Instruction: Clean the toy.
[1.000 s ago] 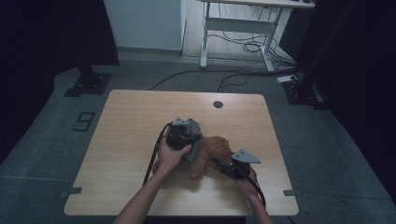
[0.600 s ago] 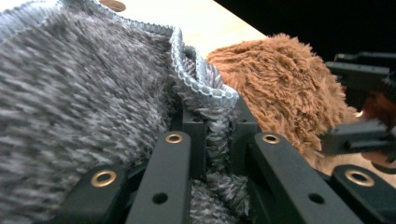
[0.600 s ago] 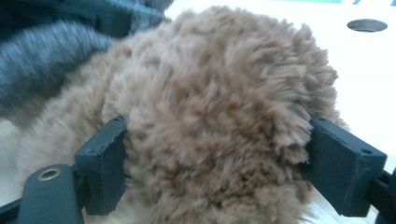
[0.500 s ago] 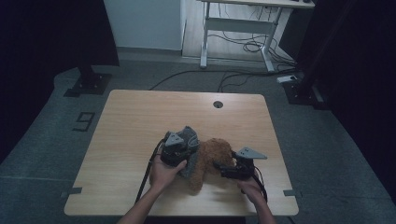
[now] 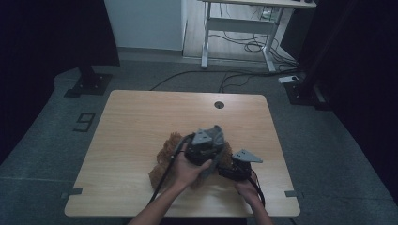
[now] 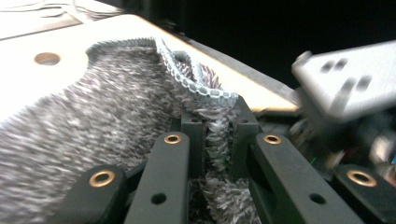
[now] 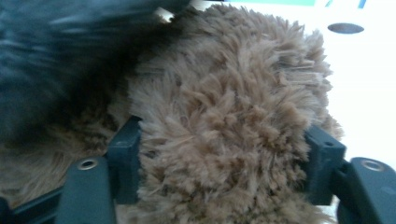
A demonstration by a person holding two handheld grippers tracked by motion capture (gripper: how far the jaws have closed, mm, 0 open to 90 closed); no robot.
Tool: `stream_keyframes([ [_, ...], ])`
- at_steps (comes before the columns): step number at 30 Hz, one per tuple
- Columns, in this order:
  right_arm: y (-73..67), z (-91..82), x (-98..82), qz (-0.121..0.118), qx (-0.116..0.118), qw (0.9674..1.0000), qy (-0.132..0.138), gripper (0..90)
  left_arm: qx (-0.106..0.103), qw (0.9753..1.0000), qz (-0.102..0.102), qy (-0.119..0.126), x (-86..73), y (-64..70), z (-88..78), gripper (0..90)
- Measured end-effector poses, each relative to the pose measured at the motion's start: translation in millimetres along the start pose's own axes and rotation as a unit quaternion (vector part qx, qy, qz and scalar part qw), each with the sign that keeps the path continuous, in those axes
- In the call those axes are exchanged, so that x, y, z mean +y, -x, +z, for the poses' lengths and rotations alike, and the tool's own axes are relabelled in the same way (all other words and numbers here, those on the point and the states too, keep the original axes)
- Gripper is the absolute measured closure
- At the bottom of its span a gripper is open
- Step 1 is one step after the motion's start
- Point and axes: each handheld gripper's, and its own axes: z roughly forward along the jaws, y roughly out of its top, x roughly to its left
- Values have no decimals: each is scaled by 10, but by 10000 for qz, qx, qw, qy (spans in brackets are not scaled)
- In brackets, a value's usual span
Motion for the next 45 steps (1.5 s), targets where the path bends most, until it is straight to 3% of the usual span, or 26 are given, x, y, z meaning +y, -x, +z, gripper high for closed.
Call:
stream_keyframes([
  [2,-21,-11,-14,-111,-36,9999,31,350,19,9998,3,-210,31,58,172,802],
  [4,-12,-28,-22,-134,-26,9999,20,361,149,9987,-39,-481,-31,-4,284,802],
  [6,10,-36,-33,-119,-9,9999,-11,375,-31,9985,-367,-413,-139,-146,274,805],
  [8,25,-22,-40,-71,-6,10000,-7,380,-3,9980,-562,-275,-203,-255,164,808],
  [12,33,4,-20,43,-73,10000,-14,388,515,9970,-519,-266,-286,-439,-139,809],
  [14,32,1,-16,35,-72,10000,-26,388,521,9964,-629,-225,-347,-546,-315,809],
  [18,20,-4,-16,21,-106,9999,-36,388,943,9945,-458,-47,-437,-656,-733,809],
  [22,24,3,-19,87,-94,9999,-10,386,1096,9918,-657,43,-610,-821,-1039,808],
  [26,14,4,-18,105,-116,9999,-13,386,1118,9894,-923,44,-795,-926,-1188,806],
  [31,30,-27,-34,118,-9,9999,-115,401,1255,9865,-1053,-9,-987,-984,-1293,802],
  [33,43,-43,-47,123,46,9998,-155,409,1216,9857,-1164,-65,-1054,-1019,-1296,803],
  [38,44,-82,-76,110,84,9995,-266,425,1150,9856,-1207,-278,-1136,-983,-1172,805],
  [41,63,-114,-107,138,146,9993,-327,439,1081,9858,-1257,-274,-1133,-970,-1121,804],
  [45,81,-88,-139,263,150,9993,-226,452,1228,9847,-1222,-163,-1114,-1001,-1020,803],
])
